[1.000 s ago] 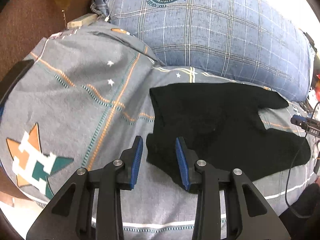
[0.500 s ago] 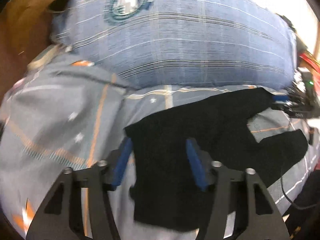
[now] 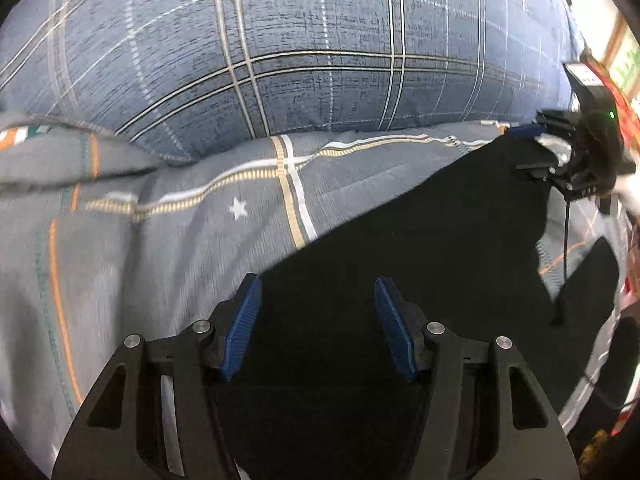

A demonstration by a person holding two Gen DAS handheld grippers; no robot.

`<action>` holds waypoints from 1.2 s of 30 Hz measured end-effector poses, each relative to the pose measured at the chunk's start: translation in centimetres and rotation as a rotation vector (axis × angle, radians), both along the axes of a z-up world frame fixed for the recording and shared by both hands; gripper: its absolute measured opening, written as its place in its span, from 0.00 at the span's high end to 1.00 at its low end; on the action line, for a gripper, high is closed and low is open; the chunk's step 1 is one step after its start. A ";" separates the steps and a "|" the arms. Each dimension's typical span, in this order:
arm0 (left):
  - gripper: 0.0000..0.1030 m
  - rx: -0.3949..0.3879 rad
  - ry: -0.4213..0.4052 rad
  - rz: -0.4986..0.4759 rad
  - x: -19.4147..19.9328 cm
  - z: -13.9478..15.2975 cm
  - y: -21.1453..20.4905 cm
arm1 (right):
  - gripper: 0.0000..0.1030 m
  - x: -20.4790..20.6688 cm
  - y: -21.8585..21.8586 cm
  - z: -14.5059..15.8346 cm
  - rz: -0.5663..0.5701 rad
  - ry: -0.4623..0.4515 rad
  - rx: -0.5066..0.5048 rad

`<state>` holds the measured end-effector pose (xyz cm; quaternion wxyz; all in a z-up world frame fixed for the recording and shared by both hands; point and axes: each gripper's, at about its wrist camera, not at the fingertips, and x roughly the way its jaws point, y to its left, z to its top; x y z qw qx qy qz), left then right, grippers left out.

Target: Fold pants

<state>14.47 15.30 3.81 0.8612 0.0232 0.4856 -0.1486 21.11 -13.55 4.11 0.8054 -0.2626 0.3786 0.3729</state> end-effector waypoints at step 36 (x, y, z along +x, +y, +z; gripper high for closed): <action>0.95 -0.070 -0.253 -0.177 -20.9 4.5 -6.3 | 0.97 -22.1 -4.5 5.0 0.176 -0.042 0.075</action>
